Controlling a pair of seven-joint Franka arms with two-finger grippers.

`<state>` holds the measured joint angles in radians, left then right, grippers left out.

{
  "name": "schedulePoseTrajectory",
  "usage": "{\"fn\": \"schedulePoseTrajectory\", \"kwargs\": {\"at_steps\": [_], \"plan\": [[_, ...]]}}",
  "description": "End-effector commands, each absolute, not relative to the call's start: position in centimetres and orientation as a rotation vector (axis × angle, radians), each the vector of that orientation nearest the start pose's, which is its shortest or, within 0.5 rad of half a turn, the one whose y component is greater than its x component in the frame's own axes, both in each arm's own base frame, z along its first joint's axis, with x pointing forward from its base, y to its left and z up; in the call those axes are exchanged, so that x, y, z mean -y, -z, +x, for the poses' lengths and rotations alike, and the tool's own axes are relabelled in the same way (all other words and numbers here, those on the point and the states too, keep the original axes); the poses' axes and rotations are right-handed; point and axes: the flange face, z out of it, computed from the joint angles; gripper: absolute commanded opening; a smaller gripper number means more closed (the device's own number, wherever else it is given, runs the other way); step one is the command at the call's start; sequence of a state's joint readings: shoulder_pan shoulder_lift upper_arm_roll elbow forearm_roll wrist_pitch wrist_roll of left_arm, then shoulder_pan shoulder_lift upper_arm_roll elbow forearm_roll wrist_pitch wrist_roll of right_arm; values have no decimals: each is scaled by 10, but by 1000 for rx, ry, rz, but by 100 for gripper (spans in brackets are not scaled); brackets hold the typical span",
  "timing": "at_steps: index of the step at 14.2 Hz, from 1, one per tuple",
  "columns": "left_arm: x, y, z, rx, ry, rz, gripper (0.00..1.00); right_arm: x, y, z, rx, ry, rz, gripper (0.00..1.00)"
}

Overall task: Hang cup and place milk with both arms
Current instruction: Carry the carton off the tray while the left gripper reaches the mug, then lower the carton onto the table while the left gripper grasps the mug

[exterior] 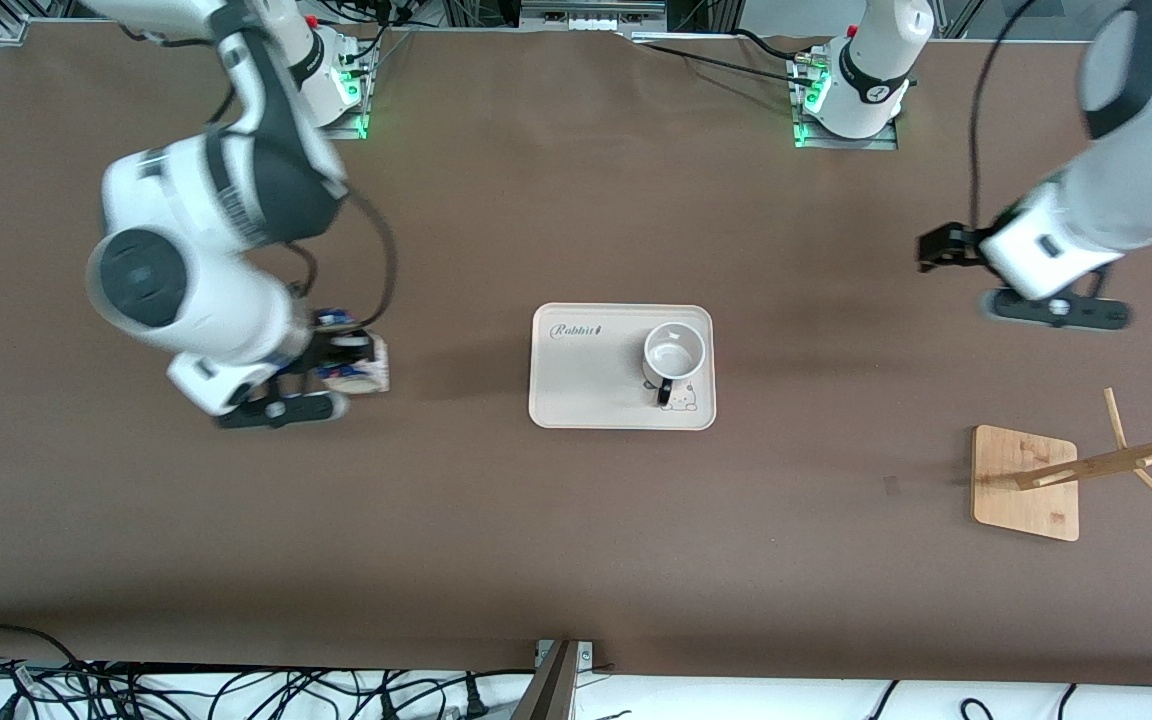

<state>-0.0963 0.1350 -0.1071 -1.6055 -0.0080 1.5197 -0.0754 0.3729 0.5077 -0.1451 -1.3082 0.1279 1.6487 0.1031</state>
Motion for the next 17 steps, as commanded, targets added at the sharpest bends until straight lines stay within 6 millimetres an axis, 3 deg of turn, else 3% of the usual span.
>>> {"fn": "schedulePoseTrajectory", "kwargs": {"at_steps": [1,4,6,8,10,12,15,17], "plan": [[165,-503,577,-244,-368,-3100,100,-138,-405,660,215,-358,-3017,24],[224,-466,596,-324,-391,-3111,100,-104,-370,647,200,-368,-3006,26],[276,-429,594,-424,-407,-3101,100,-94,-349,633,191,-350,-3009,28],[317,-406,590,-464,-335,-3110,100,-91,-334,625,182,-352,-3013,29],[329,-382,596,-442,-311,-3130,100,-89,-322,622,174,-336,-3019,33],[342,-353,599,-462,-308,-3139,100,-86,-309,618,165,-313,-3027,47],[364,-309,609,-481,-295,-3162,100,-87,-306,618,161,-292,-3030,99],[388,-285,607,-505,-240,-3183,100,-87,-315,619,145,-279,-3031,100]]}}
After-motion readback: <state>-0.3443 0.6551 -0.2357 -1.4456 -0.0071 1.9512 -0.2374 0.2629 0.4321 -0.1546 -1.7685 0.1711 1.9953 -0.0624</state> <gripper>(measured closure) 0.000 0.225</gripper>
